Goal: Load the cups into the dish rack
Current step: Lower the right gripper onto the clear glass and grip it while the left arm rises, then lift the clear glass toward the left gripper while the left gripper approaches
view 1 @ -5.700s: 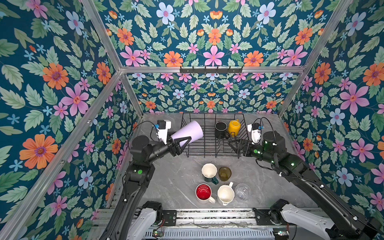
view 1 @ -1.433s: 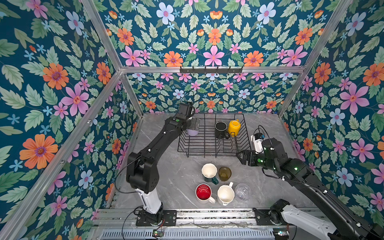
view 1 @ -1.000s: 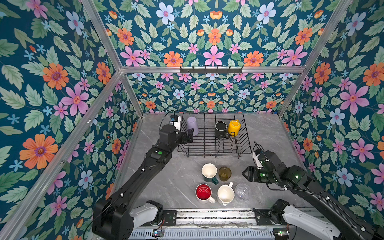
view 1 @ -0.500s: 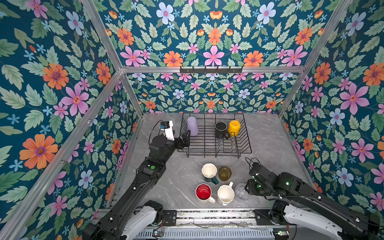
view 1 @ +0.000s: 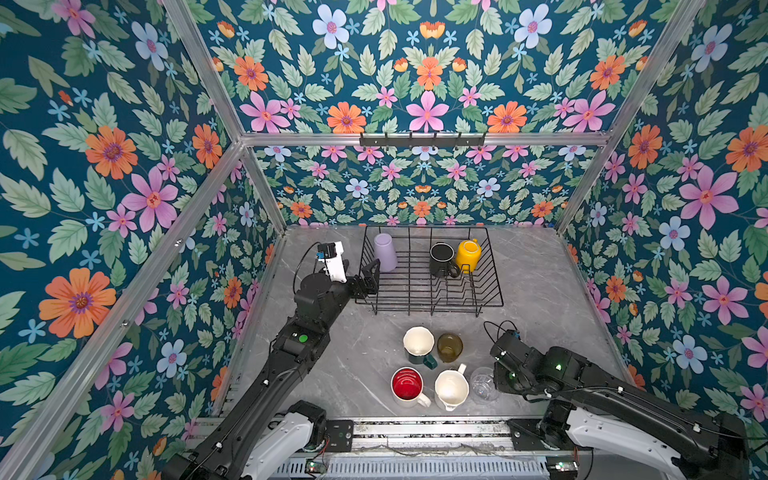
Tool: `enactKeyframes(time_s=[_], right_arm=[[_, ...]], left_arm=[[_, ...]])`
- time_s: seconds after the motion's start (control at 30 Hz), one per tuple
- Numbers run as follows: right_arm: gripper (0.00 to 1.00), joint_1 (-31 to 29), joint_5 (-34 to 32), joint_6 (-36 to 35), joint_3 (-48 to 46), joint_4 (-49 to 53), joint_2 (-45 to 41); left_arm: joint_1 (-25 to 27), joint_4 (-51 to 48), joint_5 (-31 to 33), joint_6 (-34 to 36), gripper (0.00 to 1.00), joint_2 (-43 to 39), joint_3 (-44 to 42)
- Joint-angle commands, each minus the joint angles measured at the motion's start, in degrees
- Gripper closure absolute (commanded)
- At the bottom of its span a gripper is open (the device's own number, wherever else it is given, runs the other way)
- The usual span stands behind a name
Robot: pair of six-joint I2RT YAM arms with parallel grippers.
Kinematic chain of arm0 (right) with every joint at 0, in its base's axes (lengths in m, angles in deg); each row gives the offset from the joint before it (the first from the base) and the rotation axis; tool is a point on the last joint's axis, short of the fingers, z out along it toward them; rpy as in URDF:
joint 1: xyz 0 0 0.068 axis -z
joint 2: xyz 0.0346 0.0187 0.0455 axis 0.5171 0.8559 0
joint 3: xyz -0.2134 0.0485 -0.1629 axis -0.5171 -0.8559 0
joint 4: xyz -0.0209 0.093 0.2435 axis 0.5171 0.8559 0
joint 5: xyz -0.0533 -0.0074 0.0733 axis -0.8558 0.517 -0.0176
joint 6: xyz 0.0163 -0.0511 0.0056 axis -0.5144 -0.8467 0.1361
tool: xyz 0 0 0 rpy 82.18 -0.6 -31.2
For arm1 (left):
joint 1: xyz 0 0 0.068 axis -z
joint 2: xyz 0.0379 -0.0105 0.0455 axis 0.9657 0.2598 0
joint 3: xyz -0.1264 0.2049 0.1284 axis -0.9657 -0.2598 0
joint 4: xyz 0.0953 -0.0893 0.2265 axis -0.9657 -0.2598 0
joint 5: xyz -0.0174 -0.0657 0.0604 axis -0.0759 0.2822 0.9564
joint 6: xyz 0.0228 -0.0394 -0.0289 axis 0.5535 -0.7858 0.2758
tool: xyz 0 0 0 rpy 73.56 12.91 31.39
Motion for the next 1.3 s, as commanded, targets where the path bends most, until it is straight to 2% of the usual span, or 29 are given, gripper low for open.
enactKeyframes(time_s=[0.0, 0.2, 0.5, 0.73, 0.93, 1.07, 1.27], right_arm=[[0.75, -0.01, -3.0, 1.01, -0.36, -0.28, 0.41], [0.81, 0.01, -4.1, 1.01, -0.99, -2.26, 1.85], [1.0, 0.01, -6.74, 0.23, 0.95, 0.85, 1.12], [1.0, 1.22, -11.55, -0.11, 5.85, 8.76, -4.89], [1.0, 9.94, -3.04, -4.58, 6.73, 3.38, -11.21], [1.0, 15.95, 4.49, -6.58, 7.68, -1.18, -11.94], [1.0, 19.75, 9.74, -8.73, 10.97, -6.64, -10.48]], left_arm=[[0.0, 1.27, -0.1, -0.49, 0.0, -0.26, 0.01], [-0.08, 1.04, -0.1, -0.26, 0.0, -0.28, 0.02], [-0.08, 1.48, -0.07, -0.74, 0.0, -1.08, -0.66], [-0.08, 5.78, -4.77, -2.73, 0.0, -1.94, -2.73], [-0.03, 12.29, -13.25, -3.79, 0.0, -2.45, -5.71], [-0.01, 15.81, -19.06, -4.17, 0.0, -3.18, -7.02], [-0.08, 24.82, -29.55, -6.28, 0.0, -3.59, -10.62]])
